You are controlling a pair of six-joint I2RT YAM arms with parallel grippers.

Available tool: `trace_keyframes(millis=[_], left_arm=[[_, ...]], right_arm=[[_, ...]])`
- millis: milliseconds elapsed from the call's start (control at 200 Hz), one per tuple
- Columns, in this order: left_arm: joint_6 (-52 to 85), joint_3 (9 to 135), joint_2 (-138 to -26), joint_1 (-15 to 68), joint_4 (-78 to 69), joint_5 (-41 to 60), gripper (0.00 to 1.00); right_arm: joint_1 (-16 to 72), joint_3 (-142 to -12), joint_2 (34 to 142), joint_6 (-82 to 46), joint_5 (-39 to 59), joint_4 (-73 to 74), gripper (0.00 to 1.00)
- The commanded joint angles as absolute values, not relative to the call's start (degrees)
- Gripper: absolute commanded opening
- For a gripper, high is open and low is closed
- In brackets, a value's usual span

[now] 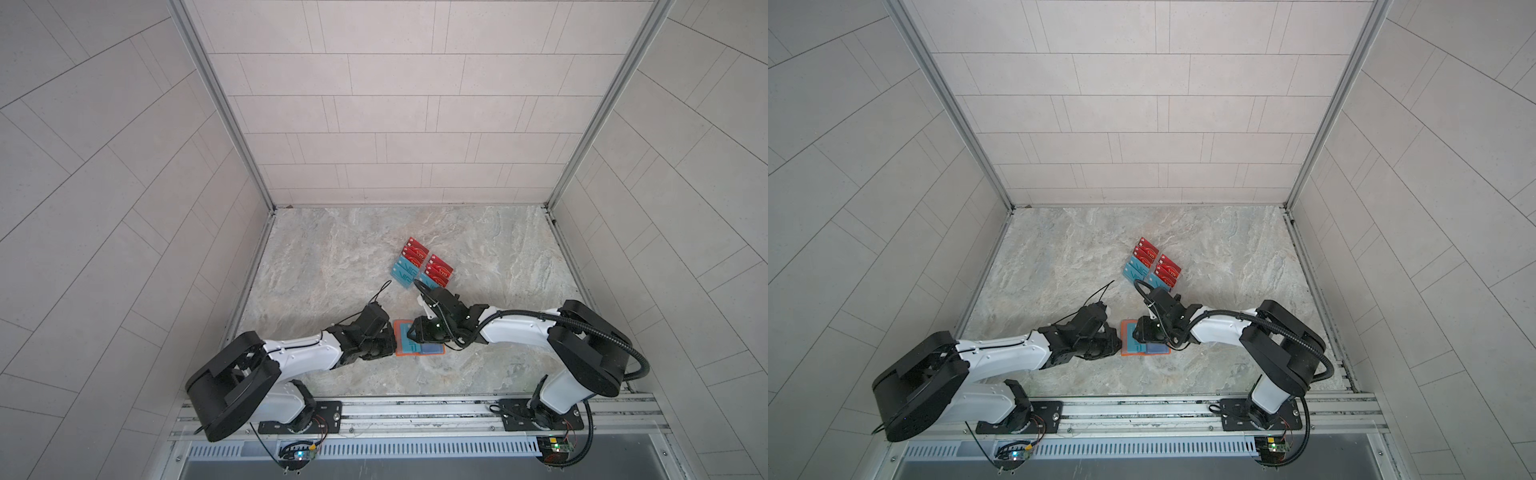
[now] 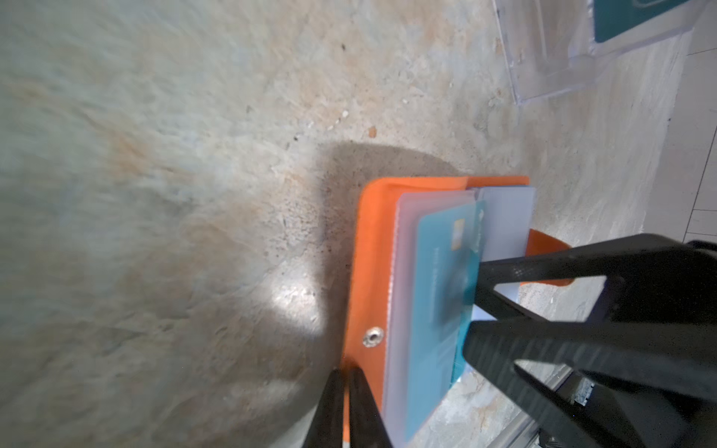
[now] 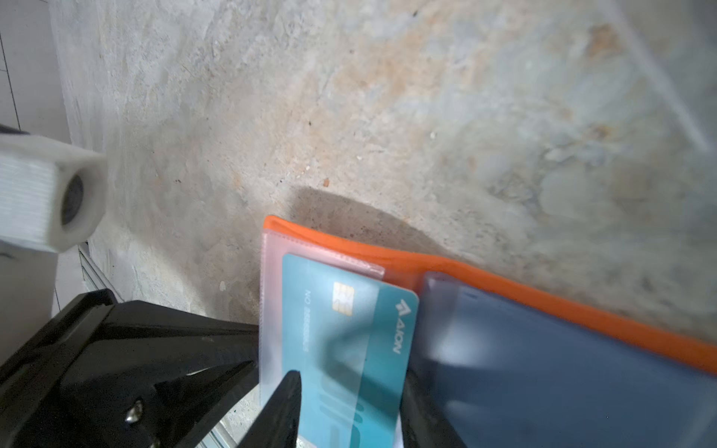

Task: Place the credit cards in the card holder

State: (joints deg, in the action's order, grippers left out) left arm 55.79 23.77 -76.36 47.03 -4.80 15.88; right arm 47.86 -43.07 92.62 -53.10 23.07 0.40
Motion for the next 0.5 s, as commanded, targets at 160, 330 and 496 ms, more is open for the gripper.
trace_keyframes(millis=[160, 330, 496], left_arm=[[56.22, 23.18, -76.03, 47.27, -7.56, 16.96, 0.11], [55.92, 22.48, -75.46, 47.28, -6.35, 16.73, 0.11], [54.02, 22.49, -73.09, 47.28, 0.22, 14.92, 0.15]], right_arm=[[50.45, -47.30, 94.68, -51.86, 22.59, -5.08, 0.44], [50.71, -48.66, 95.17, -51.42, 22.37, -6.20, 0.44], [50.71, -47.74, 96.02, -52.92, 23.00, -4.07, 0.43]])
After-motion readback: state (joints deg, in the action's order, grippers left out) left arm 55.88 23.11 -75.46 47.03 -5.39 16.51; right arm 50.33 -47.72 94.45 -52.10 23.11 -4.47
